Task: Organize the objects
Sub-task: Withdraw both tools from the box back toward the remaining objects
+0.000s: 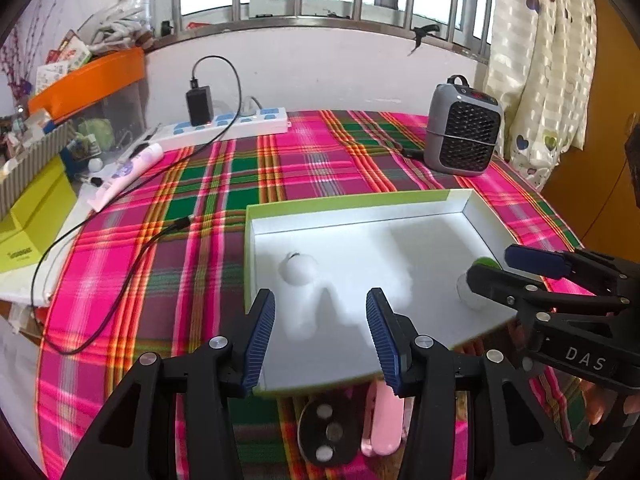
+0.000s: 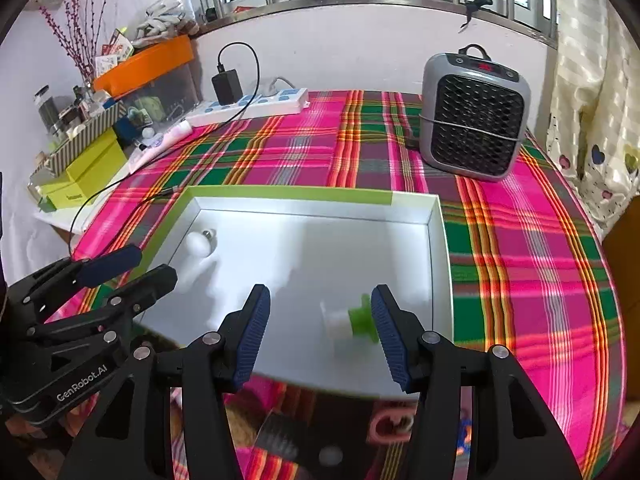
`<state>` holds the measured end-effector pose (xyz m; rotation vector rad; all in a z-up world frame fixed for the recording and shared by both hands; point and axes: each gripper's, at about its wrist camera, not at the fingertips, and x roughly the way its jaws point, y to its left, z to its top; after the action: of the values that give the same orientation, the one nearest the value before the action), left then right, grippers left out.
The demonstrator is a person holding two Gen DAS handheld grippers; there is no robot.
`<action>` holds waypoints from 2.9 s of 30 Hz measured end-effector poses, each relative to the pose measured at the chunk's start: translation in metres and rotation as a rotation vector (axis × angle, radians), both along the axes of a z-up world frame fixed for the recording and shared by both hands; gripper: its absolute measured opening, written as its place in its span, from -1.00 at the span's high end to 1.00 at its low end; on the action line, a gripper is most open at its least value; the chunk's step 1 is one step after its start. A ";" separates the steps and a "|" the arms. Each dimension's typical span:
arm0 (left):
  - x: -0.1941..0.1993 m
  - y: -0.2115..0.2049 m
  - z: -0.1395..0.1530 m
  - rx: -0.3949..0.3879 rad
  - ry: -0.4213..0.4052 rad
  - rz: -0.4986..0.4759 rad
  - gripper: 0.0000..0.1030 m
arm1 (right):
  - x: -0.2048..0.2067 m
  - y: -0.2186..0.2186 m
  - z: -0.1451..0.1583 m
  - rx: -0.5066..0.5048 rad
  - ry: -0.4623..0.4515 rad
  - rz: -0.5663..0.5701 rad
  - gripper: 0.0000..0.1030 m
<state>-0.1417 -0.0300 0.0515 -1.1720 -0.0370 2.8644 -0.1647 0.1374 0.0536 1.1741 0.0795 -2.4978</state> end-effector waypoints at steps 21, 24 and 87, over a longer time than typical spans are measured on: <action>0.069 0.012 0.005 -0.017 0.084 0.004 0.09 | 0.065 0.023 -0.001 -0.030 0.068 -0.014 -0.04; 0.075 0.012 0.001 -0.013 0.075 0.000 0.09 | 0.073 0.026 -0.002 -0.016 0.079 -0.016 -0.04; 0.098 0.004 -0.035 0.144 -0.030 -0.132 0.04 | 0.072 0.022 -0.034 0.069 0.013 0.316 -0.04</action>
<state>-0.0439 -0.0257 0.0164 -1.1446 -0.1576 2.6808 -0.0924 0.1598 0.0192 1.0784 0.3310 -2.2395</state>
